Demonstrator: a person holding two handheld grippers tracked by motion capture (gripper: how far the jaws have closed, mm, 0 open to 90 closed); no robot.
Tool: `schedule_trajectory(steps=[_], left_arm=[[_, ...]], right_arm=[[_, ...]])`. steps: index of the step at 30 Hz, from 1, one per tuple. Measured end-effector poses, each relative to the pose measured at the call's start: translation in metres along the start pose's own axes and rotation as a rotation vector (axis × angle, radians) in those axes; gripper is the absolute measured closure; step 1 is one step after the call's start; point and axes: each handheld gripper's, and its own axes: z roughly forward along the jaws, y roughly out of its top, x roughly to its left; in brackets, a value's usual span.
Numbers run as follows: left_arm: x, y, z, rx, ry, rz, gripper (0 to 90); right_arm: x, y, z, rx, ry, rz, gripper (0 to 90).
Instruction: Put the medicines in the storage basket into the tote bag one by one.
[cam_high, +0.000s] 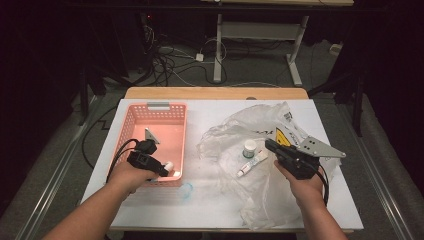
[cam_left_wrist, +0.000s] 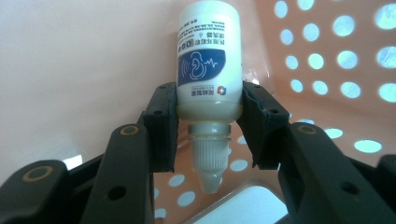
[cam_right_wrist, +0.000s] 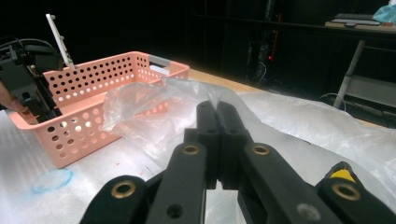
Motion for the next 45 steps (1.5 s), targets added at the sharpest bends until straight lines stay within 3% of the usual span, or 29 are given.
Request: schedule_trajectory(steps=[7,12,19,21,24,27,36,40,45], left_arm=[[-0.002,0.003,-0.001,-0.013,0.023,0.012,57.1],[-0.007,0.01,-0.002,0.003,0.085,0.051,56.1],[-0.011,0.015,0.002,0.007,0.093,0.099,58.6],[-0.011,0.017,0.004,0.025,0.097,0.1,57.6],[-0.012,0.022,0.011,0.083,0.142,0.108,54.5],[-0.014,0.025,0.014,0.092,0.168,0.12,56.4],[-0.022,0.016,0.009,0.014,0.221,0.204,57.7],[-0.025,0.007,0.003,-0.088,0.229,0.236,57.8],[-0.023,-0.006,-0.006,-0.219,0.209,0.253,57.8]], right_arm=[[0.001,0.0,0.001,0.004,0.002,-0.002,90.0],[0.001,-0.001,0.001,0.005,0.0,-0.002,90.0],[0.001,-0.001,0.001,0.005,0.0,0.0,90.0],[0.001,-0.001,0.001,0.006,-0.001,-0.002,90.0],[0.001,-0.001,0.002,0.008,0.003,-0.003,90.0],[0.001,-0.001,0.001,0.008,0.003,-0.005,90.0],[0.001,-0.001,0.001,0.006,0.001,-0.005,90.0],[0.0,-0.001,-0.001,-0.001,-0.002,-0.002,90.0],[-0.001,-0.001,-0.001,-0.004,-0.001,-0.001,90.0]])
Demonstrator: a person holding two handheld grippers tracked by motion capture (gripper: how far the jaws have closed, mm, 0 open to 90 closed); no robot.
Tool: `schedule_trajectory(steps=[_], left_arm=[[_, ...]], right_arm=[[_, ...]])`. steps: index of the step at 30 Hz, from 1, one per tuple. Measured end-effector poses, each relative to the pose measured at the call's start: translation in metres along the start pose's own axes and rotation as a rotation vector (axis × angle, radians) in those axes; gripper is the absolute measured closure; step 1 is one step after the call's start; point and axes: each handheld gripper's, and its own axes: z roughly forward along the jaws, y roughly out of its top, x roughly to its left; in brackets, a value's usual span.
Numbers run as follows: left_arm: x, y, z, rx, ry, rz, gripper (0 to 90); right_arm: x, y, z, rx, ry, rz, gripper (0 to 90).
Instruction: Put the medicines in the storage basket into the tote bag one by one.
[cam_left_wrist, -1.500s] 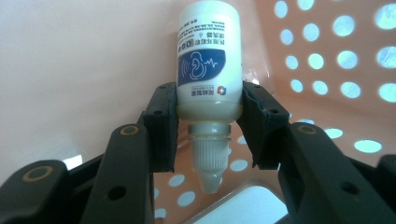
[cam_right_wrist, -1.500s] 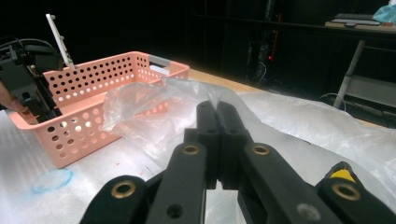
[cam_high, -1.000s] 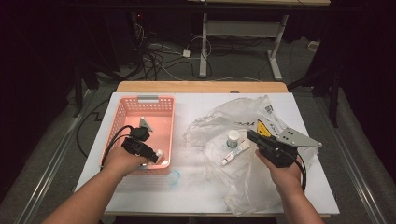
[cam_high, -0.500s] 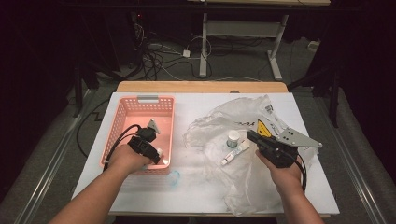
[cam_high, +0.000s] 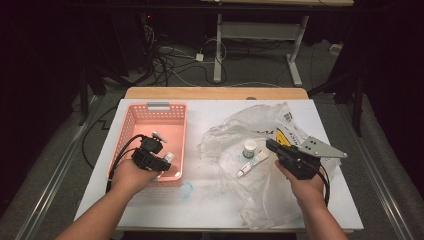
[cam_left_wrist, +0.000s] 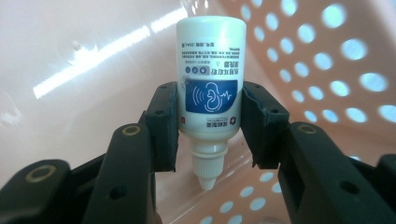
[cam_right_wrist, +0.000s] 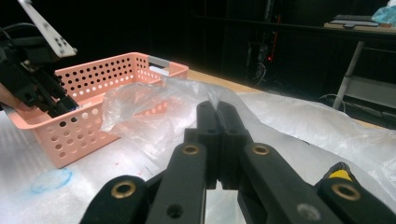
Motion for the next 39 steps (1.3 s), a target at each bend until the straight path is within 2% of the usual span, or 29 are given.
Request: schedule_trajectory(steps=[1,2,4,7,9,16,19,27,30,33,37,39], left_arm=[[0.0,-0.002,-0.001,-0.017,0.0,0.002,57.8],[-0.001,-0.006,-0.004,-0.054,0.004,0.009,57.8],[0.0,-0.011,-0.006,-0.092,-0.014,-0.004,57.8],[-0.001,-0.021,-0.011,-0.172,-0.021,0.006,57.8],[0.0,-0.027,-0.015,-0.242,-0.025,0.007,57.8],[0.0,-0.042,-0.019,-0.373,-0.044,-0.004,57.8],[-0.002,-0.046,-0.019,-0.417,-0.056,-0.004,57.8],[-0.004,-0.056,-0.017,-0.491,-0.032,-0.001,57.8],[-0.002,-0.06,-0.017,-0.53,-0.049,-0.015,57.8],[-0.003,-0.063,-0.017,-0.552,-0.027,0.006,57.8],[-0.004,-0.067,-0.017,-0.59,-0.027,0.014,57.8],[-0.005,-0.067,-0.018,-0.607,-0.041,0.013,57.7]], right_arm=[[0.0,0.0,0.0,0.001,0.0,0.004,90.0],[0.0,-0.001,0.0,0.002,0.001,0.006,90.0],[0.0,-0.001,0.0,0.005,0.002,0.006,90.0],[0.0,-0.001,0.001,0.006,0.004,0.0,90.0],[0.001,-0.001,0.001,0.005,0.002,0.0,90.0],[0.001,0.0,0.0,0.0,0.001,-0.005,90.0],[0.001,0.0,0.001,0.002,0.001,-0.006,90.0],[0.002,-0.001,0.0,0.005,0.002,-0.012,90.0],[0.002,-0.001,0.0,-0.003,0.0,-0.012,90.0],[0.002,-0.001,0.0,-0.003,-0.001,-0.019,90.0],[0.002,0.0,-0.001,-0.005,-0.003,-0.014,90.0],[0.002,-0.001,0.0,-0.005,-0.002,-0.017,90.0]])
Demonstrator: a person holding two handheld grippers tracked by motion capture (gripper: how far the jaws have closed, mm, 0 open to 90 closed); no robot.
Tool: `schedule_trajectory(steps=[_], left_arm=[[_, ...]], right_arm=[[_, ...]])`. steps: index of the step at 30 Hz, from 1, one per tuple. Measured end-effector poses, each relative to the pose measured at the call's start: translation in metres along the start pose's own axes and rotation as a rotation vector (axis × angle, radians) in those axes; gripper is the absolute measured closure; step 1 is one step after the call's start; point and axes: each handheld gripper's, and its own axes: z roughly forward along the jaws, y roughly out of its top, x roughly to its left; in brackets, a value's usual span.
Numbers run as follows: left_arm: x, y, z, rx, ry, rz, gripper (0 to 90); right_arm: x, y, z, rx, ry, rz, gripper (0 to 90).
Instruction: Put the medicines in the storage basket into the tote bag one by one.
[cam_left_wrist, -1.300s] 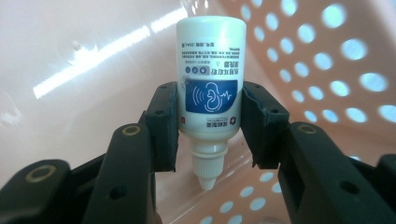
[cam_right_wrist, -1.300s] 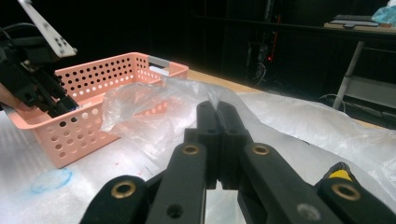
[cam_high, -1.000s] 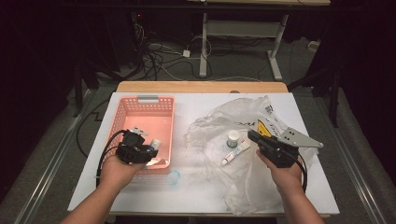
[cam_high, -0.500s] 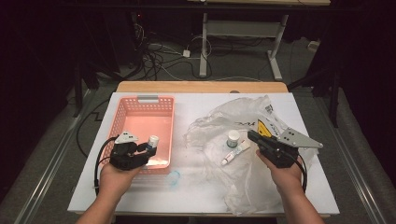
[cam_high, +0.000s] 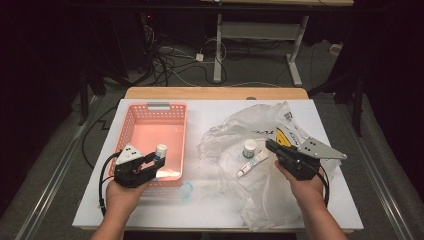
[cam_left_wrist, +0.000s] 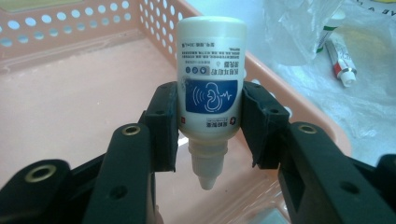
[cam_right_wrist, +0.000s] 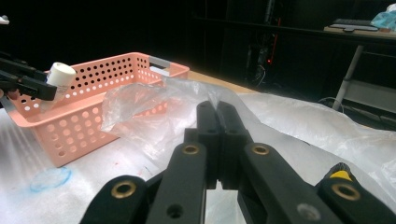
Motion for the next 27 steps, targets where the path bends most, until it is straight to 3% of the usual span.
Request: schedule_trajectory(steps=[3,16,27], left_arm=[[-0.002,0.002,-0.001,-0.008,0.003,0.015,57.8],[-0.02,0.013,-0.006,-0.067,-0.058,0.027,57.8],[-0.036,0.02,0.0,-0.063,-0.094,0.051,57.8]], right_arm=[[0.0,0.0,0.0,0.001,0.002,-0.005,90.0],[0.001,0.003,-0.001,-0.01,0.002,-0.013,90.0],[0.001,0.004,-0.003,-0.017,0.002,-0.012,90.0]])
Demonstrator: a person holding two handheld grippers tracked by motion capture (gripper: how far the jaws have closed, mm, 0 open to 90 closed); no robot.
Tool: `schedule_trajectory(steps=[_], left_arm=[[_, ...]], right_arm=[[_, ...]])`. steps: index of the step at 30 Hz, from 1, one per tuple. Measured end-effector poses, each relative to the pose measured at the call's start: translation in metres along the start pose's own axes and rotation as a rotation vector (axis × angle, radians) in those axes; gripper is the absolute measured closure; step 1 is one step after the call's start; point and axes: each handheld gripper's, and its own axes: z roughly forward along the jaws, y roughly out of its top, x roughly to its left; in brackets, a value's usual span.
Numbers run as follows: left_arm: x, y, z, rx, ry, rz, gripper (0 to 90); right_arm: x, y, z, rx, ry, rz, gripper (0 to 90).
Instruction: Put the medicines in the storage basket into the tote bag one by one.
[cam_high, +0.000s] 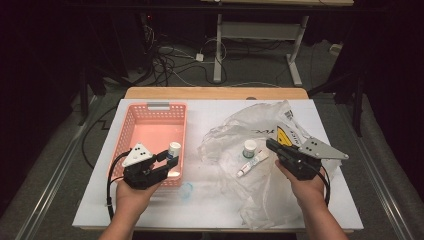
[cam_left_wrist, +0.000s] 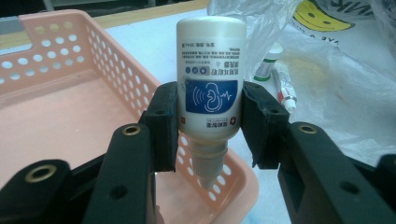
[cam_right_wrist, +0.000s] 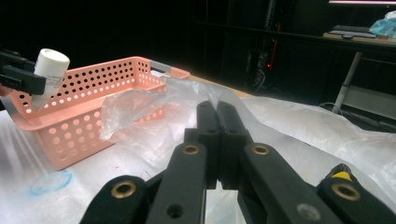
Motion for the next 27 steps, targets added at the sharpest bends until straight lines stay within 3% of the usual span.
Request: schedule_trajectory(steps=[15,27], left_arm=[[-0.038,0.012,0.027,0.033,-0.08,0.062,57.8],[-0.07,0.017,0.063,0.078,-0.142,0.125,57.8]], right_arm=[[0.001,0.002,-0.002,-0.006,0.0,0.001,90.0],[0.003,0.002,0.0,-0.001,0.005,-0.005,90.0]])
